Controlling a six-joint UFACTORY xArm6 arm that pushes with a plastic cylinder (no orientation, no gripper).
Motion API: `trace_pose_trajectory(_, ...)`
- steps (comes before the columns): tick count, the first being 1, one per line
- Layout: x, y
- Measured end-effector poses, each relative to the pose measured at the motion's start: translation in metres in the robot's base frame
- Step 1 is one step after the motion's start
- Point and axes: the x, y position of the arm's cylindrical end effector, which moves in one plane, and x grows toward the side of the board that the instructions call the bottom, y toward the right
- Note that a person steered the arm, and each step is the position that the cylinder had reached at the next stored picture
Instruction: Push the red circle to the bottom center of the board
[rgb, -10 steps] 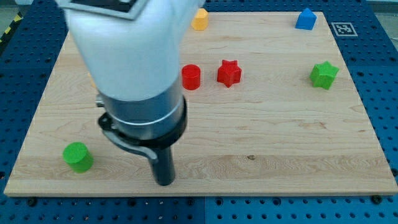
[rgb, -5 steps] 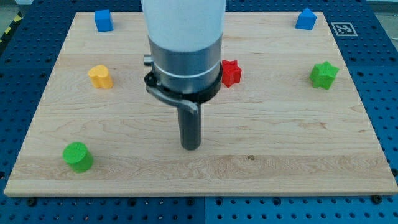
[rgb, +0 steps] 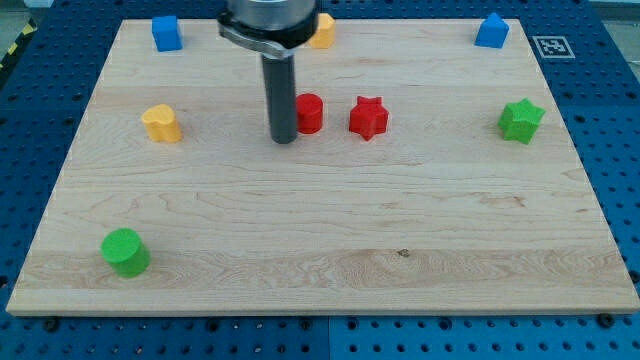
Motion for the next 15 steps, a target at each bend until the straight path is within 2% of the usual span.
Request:
trace_pose_trajectory(1, -0.04, 0.006)
trace_pose_trajectory(2, -0.057, 0.034)
trace_pose_trajectory(3, -0.048, 0.056)
trace_pose_trajectory(5, -0.017, 0.061)
trace_pose_trajectory(10, 0.142, 0.09)
trace_pose_trajectory(12, 0.148, 0.114)
trace_pose_trajectory(14, 0.14, 0.166)
trace_pose_trajectory(15, 0.14, 0.166)
